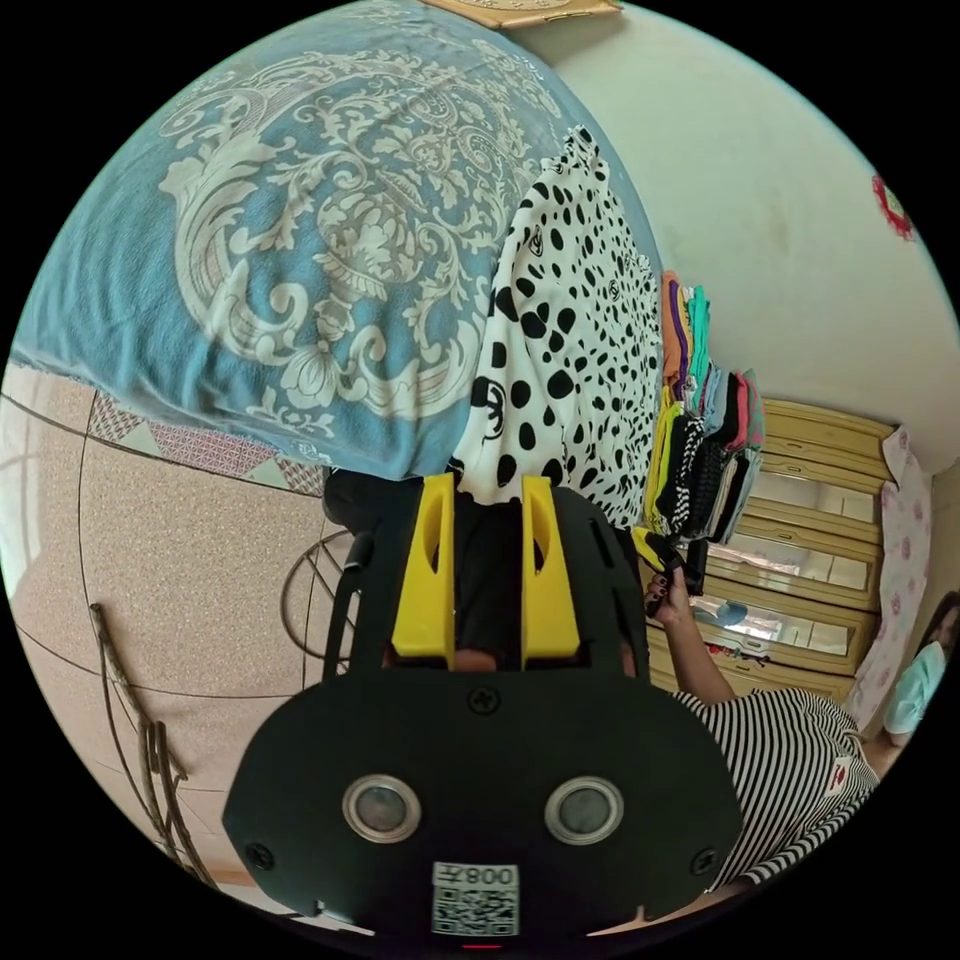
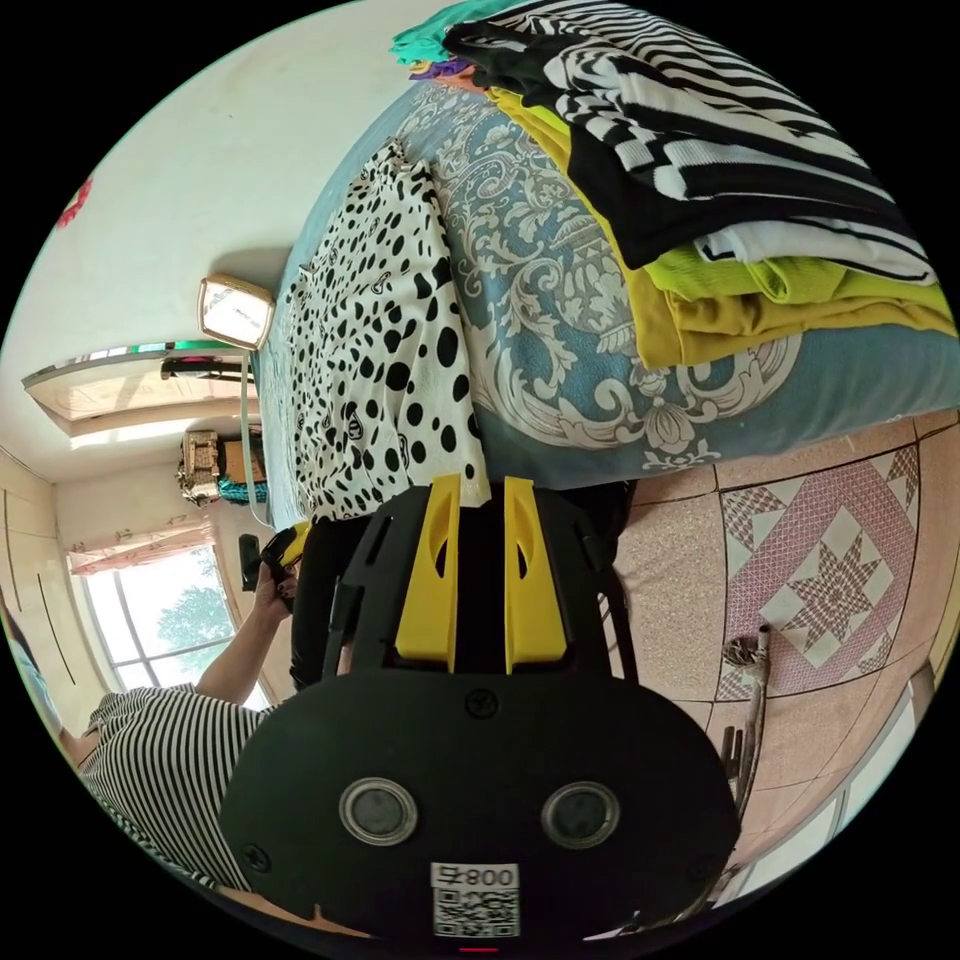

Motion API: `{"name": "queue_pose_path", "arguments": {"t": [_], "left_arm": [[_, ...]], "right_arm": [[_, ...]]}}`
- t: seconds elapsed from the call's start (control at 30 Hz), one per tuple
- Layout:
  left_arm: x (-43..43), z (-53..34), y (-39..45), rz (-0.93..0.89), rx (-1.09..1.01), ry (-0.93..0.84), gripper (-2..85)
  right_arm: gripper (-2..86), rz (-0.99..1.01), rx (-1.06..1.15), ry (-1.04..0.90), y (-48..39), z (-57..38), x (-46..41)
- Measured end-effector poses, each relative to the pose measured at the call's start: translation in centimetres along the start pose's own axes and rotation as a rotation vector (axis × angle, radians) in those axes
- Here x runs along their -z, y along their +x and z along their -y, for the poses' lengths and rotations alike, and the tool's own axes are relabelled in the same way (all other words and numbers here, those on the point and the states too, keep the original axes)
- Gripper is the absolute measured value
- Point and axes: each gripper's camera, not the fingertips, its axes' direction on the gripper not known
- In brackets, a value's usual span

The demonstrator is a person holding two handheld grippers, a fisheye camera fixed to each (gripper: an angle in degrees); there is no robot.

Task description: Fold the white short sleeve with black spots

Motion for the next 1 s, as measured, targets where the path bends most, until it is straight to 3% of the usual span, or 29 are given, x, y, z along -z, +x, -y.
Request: {"name": "queue_pose_path", "arguments": {"t": [0.33,0.5,1.0], "left_arm": [[0.2,-2.3,-1.4,-0.017,0.051,0.015,4.1],[2.1,-4.3,-2.2,-0.130,0.056,0.071,2.5],[8.0,-7.7,0.2,-0.328,-0.095,0.169,1.7]], "right_arm": [[5.8,0.061,-0.054,-0.018,2.3,-1.4,-1.0],[1.9,0.125,-0.034,-0.015,2.9,-2.8,-0.1],[0.9,0.325,0.131,0.106,0.7,-6.1,7.4]]}}
